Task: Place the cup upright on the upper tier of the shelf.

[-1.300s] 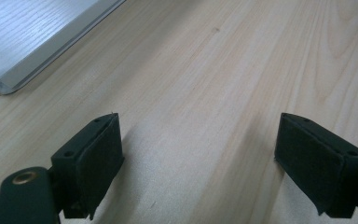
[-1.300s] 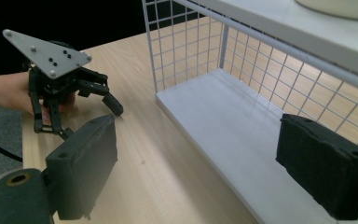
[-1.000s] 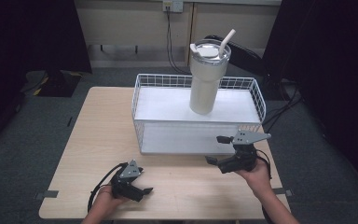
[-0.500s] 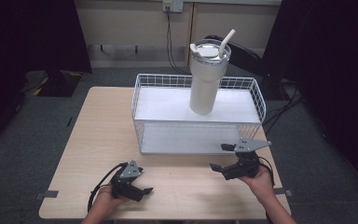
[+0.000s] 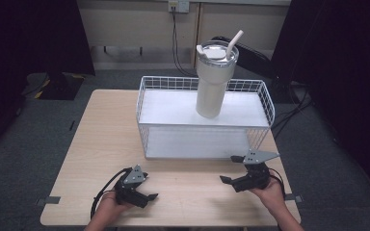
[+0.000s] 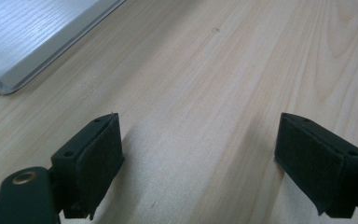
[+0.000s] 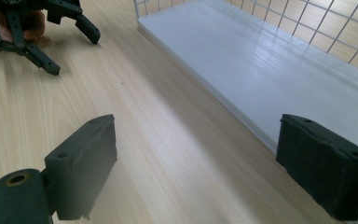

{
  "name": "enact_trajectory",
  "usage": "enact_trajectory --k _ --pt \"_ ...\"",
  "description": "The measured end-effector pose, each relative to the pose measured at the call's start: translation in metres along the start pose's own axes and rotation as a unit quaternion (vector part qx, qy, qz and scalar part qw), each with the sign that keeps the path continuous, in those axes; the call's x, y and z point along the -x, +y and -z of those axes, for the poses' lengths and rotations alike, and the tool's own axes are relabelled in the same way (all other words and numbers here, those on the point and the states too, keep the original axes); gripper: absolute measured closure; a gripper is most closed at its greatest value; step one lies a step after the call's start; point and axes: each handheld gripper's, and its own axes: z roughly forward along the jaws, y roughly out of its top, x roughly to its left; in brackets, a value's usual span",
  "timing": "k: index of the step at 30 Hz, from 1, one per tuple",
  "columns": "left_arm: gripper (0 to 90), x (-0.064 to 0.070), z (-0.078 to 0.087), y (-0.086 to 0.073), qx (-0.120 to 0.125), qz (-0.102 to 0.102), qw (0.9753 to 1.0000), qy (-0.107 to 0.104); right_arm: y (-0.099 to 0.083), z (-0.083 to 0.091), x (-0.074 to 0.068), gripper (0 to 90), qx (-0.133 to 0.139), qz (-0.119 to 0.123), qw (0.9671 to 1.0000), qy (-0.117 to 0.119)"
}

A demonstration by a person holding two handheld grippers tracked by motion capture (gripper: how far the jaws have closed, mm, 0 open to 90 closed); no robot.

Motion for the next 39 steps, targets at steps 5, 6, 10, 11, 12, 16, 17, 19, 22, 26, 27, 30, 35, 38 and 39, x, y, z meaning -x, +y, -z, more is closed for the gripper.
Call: enact_trajectory --k 5,6,10,11,12,16,17,19,22,26,27,30,35,38,39 --pt "14.4 0.000 0.000 0.000 0.000 0.000 1.0000 0.000 -0.008 0.000 0.003 11.8 -0.006 -0.004 1.0000 -0.004" --pt "14.4 0.000 0.000 0.000 0.000 0.000 1.0000 0.000 -0.012 -0.001 0.004 11.8 -0.009 -0.005 0.9999 -0.003" --pt "14.4 0.000 0.000 0.000 0.000 0.000 1.0000 0.000 -0.021 -0.004 0.004 11.9 -0.015 -0.006 0.9999 -0.005" --pt "14.4 0.000 0.000 0.000 0.000 0.000 1.0000 0.000 -0.023 -0.005 0.004 12.0 -0.016 -0.005 0.9998 -0.006" --pt "14.4 0.000 0.000 0.000 -0.001 -0.001 1.0000 0.001 -0.025 -0.006 0.004 12.0 -0.018 -0.007 0.9998 -0.005" --pt "14.4 0.000 0.000 0.000 -0.002 -0.002 1.0000 0.001 -0.034 -0.009 0.004 12.6 -0.030 -0.007 0.9995 -0.007" --pt "14.4 0.000 0.000 0.000 0.000 0.000 1.0000 0.000 -0.036 -0.010 0.003 12.6 -0.032 -0.003 0.9994 -0.008" --pt "14.4 0.000 0.000 0.000 -0.001 -0.001 1.0000 0.001 -0.038 -0.011 0.003 12.6 -0.038 -0.004 0.9993 -0.008" --pt "14.4 0.000 0.000 0.000 0.000 0.000 1.0000 0.000 -0.040 -0.011 0.002 12.7 -0.041 -0.003 0.9991 -0.010" --pt "14.4 0.000 0.000 0.000 -0.002 -0.001 1.0000 0.001 -0.044 -0.012 0.002 12.8 -0.042 -0.001 0.9991 -0.010" --pt "14.4 0.000 0.000 0.000 0.000 0.001 1.0000 0.001 -0.045 -0.013 0.002 12.8 -0.046 -0.004 0.9989 -0.010" --pt "14.4 0.000 0.000 0.000 0.000 0.000 1.0000 0.001 -0.049 -0.014 0.003 12.8 -0.049 -0.002 0.9987 -0.011" --pt "14.4 0.000 0.000 0.000 0.000 0.000 1.0000 0.001 -0.052 -0.016 0.003 12.9 -0.058 0.001 0.9983 -0.008" --pt "14.4 0.000 0.000 0.000 0.000 0.000 1.0000 0.001 -0.053 -0.018 0.002 13.0 -0.064 0.008 0.9979 -0.009" --pt "14.4 0.000 0.000 0.000 0.000 0.000 1.0000 0.001 -0.054 -0.018 0.002 13.0 -0.066 0.010 0.9977 -0.009"
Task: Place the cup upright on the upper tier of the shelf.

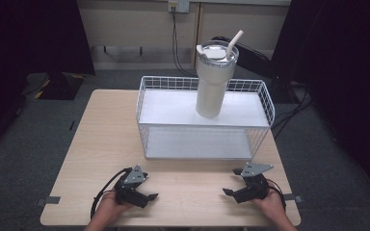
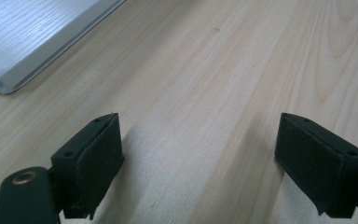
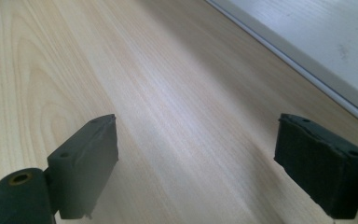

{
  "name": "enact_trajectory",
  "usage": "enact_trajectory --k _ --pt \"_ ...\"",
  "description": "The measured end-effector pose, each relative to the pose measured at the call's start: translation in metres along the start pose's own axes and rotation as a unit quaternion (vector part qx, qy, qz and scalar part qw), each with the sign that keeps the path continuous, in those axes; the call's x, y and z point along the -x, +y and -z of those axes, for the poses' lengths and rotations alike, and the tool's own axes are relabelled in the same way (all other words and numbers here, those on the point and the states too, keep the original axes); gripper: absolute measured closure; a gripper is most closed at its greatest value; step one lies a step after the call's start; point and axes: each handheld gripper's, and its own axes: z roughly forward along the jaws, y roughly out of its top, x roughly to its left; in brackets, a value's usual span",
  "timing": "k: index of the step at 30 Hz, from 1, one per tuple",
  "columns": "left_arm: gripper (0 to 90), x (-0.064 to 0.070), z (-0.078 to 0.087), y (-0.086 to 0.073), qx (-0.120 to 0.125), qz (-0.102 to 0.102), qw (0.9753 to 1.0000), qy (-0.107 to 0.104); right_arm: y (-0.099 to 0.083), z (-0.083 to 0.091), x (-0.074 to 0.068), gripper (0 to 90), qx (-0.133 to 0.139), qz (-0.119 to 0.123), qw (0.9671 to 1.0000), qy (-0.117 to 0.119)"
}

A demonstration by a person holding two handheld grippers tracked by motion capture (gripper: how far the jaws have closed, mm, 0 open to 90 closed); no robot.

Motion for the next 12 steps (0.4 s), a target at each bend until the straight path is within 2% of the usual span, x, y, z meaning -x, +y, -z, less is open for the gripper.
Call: enact_trajectory --k 7,8,12 --pt "14.4 -0.0002 0.0001 0.0000 -0.001 -0.002 1.0000 0.000 -0.0009 -0.0045 0.0001 13.1 -0.024 0.016 0.9996 -0.004" --pt "14.4 -0.0002 0.0001 0.0000 -0.002 -0.002 1.0000 0.000 -0.0016 -0.0055 -0.0008 13.1 -0.029 0.026 0.9992 -0.012" --pt "14.4 0.0000 0.0000 0.0000 0.000 0.000 1.0000 0.000 -0.0026 -0.0054 0.0006 12.3 -0.030 0.016 0.9994 -0.010"
